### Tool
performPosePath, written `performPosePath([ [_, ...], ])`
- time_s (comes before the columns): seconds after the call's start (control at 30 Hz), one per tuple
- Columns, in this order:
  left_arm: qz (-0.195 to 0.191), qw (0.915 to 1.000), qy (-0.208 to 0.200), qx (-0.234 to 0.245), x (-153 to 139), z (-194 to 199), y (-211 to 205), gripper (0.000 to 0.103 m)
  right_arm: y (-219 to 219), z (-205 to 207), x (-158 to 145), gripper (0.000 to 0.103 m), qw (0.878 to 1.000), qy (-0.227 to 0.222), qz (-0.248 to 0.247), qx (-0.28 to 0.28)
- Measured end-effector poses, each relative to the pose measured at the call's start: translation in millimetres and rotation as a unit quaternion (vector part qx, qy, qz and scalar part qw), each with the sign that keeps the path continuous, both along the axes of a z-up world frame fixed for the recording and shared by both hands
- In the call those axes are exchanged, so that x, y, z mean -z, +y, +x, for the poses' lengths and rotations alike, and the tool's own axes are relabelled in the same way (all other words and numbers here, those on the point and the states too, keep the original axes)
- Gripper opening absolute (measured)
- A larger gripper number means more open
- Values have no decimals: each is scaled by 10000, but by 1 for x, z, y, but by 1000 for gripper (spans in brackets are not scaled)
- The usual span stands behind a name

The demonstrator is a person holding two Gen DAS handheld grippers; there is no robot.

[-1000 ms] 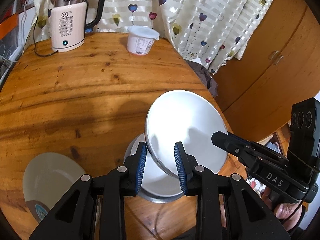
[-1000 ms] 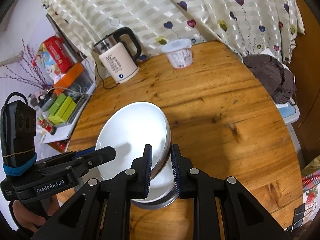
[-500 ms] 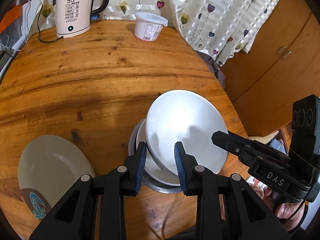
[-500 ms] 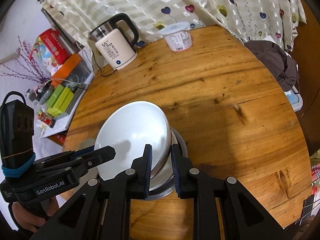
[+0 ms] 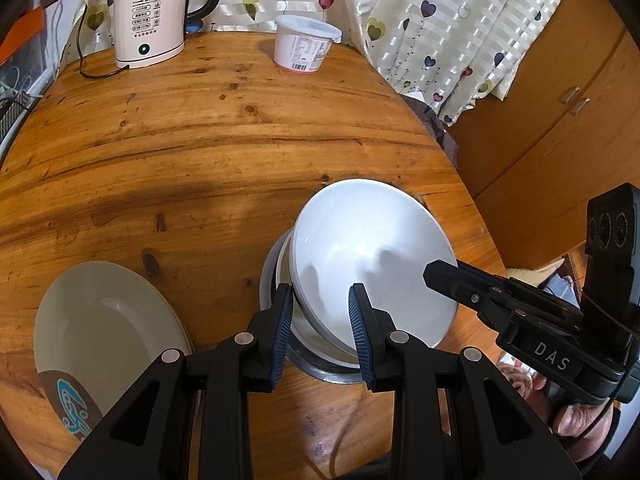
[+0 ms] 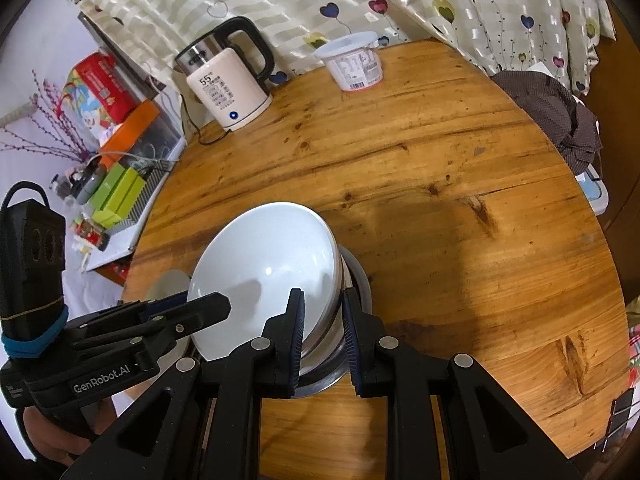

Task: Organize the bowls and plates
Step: 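Lower the white bowl into the steel bowl with the right gripper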

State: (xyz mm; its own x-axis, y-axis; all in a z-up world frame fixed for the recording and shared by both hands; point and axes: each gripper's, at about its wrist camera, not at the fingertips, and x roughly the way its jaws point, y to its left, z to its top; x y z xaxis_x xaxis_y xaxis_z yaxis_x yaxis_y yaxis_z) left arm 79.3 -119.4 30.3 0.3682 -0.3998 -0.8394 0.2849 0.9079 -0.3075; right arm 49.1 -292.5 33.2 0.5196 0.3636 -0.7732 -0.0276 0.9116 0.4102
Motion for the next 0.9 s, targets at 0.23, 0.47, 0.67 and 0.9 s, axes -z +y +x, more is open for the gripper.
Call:
performPosePath([
  [0.23,106,9999,-47,-12,2,-1,-1,30,2,1,4,19,10000,53,-2,-32],
  [0.47,220,9997,-131,-12,2,-4,-3,30,4,1,6,19,10000,47,-50,-60],
  [0.67,282,9995,-160,-31,4,-4,-4,30,7,0,4,20,9998,-1,-180,-110],
  [0.9,264,9994,-205,-41,4,-5,-3,30,8,-1,5,21,9995,-52,-272,-158],
])
